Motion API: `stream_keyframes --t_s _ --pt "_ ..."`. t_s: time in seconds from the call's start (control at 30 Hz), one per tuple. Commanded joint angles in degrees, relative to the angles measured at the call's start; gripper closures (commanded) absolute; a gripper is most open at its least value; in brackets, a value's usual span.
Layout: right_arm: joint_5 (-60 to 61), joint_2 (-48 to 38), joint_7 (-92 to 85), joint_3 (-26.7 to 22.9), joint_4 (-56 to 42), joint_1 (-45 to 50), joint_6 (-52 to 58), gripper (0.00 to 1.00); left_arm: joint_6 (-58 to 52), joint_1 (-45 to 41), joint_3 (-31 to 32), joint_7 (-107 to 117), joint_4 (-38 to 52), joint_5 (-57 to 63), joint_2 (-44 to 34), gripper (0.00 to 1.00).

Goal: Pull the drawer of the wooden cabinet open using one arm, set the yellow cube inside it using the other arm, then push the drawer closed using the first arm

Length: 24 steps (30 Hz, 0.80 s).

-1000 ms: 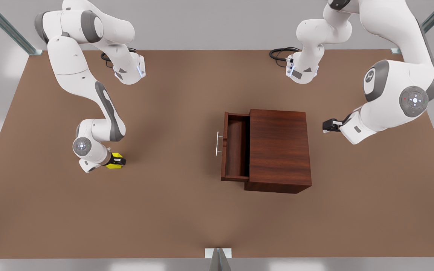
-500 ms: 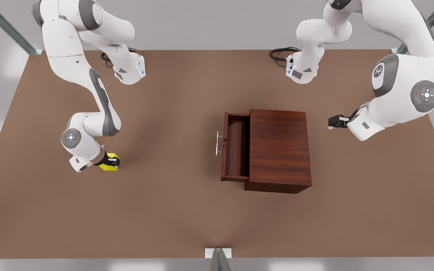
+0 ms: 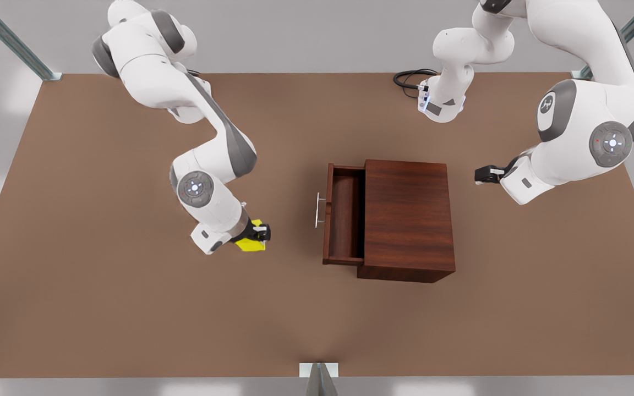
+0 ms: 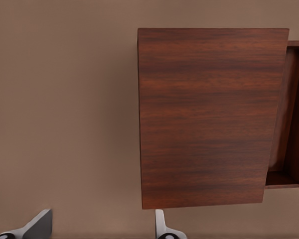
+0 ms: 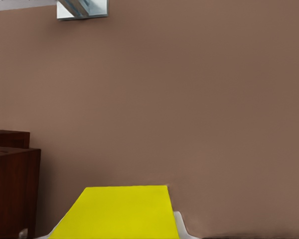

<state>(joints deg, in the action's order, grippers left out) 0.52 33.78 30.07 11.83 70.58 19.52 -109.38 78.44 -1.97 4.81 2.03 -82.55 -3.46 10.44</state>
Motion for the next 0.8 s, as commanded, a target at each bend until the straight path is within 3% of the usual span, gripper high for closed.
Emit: stream_keyframes --t_s 0.0,0.27,0.77 --pt "-0.88 1.72 44.01 -0.05 -3.51 2.97 5.84 0.51 -0.22 -0.05 0.02 1.39 0.02 0.03 -0.06 0.0" --pt "-0.96 12.62 61.68 -0.67 -16.61 15.98 4.79 0.51 -0.22 -0.13 0.2 2.8 -0.07 0.03 -0.06 0.0" --pt "-1.23 16.49 65.2 -0.76 -17.93 23.11 3.73 0.51 -0.22 -0.13 0.2 2.8 0.02 0.03 -0.24 0.0"
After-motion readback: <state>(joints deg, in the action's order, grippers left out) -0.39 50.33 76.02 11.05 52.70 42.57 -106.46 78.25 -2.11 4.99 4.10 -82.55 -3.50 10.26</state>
